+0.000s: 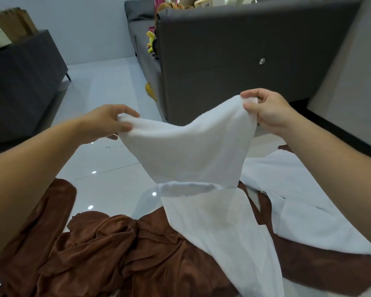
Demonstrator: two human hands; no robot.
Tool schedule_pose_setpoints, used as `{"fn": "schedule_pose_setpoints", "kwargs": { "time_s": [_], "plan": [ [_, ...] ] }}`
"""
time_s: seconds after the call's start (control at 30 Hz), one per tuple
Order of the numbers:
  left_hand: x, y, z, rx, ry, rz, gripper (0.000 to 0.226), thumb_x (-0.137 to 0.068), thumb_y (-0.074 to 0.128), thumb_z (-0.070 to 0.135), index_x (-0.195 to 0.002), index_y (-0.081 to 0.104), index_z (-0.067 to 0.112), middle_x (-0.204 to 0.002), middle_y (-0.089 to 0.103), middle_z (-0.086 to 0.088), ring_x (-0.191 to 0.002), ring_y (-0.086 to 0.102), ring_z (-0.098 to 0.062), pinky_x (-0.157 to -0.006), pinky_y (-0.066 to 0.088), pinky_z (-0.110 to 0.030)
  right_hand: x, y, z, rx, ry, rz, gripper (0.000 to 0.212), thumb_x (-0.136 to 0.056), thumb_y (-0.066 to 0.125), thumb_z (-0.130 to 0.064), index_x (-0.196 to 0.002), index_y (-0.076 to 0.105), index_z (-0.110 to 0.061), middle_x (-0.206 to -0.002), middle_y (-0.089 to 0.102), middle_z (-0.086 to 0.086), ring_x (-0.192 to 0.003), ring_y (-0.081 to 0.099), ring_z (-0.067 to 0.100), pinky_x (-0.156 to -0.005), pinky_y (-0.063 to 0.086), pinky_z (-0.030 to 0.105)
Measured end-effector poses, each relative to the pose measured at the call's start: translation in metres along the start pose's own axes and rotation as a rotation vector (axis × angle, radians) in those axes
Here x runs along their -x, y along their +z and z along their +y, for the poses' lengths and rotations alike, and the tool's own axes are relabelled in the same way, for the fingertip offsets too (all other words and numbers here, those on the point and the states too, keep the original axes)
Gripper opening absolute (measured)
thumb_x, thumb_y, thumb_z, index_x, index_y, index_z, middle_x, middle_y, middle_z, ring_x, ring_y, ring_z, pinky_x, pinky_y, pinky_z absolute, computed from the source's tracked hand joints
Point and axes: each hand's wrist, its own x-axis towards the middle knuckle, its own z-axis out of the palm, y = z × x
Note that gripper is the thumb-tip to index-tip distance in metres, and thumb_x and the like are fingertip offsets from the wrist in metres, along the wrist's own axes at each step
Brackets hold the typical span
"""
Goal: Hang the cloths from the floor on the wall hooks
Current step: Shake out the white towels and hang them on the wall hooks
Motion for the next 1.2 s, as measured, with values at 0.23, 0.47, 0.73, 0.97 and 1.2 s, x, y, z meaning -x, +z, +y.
{"fn": "schedule_pose_setpoints", "kwargs": {
  "time_s": [0.23, 0.47, 0.73, 0.97, 1.2],
  "plan": [
    [-0.019, 0.004, -0.007, -0.012, -0.102, 0.358, 0.018, -0.094, 0.06, 0.025, -0.111, 0.063, 0.021, -0.114, 0.051, -0.009, -0.093, 0.057, -0.029, -0.072, 0.052, -0.036, -0.009, -0.005, 0.001, 0.444, -0.082, 0.021, 0.02, -0.097, 0.052, -0.013, -0.108, 0.057, -0.028, -0.104, 0.061, 0.002, -0.094, 0.058, 0.02, -0.067, 0.048, 0.026],
    [-0.045, -0.006, 0.01, 0.194, -0.128, 0.451, 0.03, -0.092, 0.061, 0.036, -0.113, 0.066, 0.016, -0.106, 0.058, -0.005, -0.089, 0.053, -0.023, -0.066, 0.047, -0.031, -0.018, -0.012, -0.017, 0.264, 0.102, 0.01, 0.015, -0.1, 0.052, -0.017, -0.11, 0.061, -0.022, -0.103, 0.059, -0.003, -0.088, 0.058, 0.01, -0.061, 0.047, 0.02],
    [-0.04, -0.072, 0.1, 0.355, -0.008, -0.026, 0.043, -0.081, 0.067, -0.008, -0.111, 0.064, 0.023, -0.099, 0.063, -0.01, -0.089, 0.06, -0.025, -0.07, 0.057, -0.021, -0.018, -0.059, -0.107, 0.005, 0.17, -0.048, 0.039, -0.084, 0.073, -0.012, -0.121, 0.066, -0.023, -0.109, 0.064, -0.008, -0.094, 0.066, 0.013, -0.065, 0.057, 0.022],
    [-0.015, -0.149, 0.245, -0.018, 0.072, 0.031, 0.02, -0.084, 0.071, 0.008, -0.097, 0.066, 0.023, -0.082, 0.062, -0.001, -0.072, 0.054, -0.015, -0.062, 0.043, -0.023, -0.001, -0.146, -0.241, 0.133, 0.235, -0.028, 0.031, -0.083, 0.073, -0.008, -0.11, 0.067, -0.022, -0.101, 0.066, -0.006, -0.09, 0.064, 0.013, -0.074, 0.058, 0.023],
    [0.017, -0.252, 0.453, -0.099, 0.202, 0.0, 0.011, -0.089, 0.066, 0.015, -0.09, 0.066, 0.026, -0.088, 0.061, -0.004, -0.074, 0.052, -0.014, -0.063, 0.042, -0.026, 0.019, -0.278, -0.427, 0.418, 0.206, -0.061, 0.013, -0.094, 0.063, -0.02, -0.107, 0.062, -0.019, -0.104, 0.058, -0.005, -0.092, 0.056, 0.014, -0.072, 0.049, 0.024]
  ]
}}
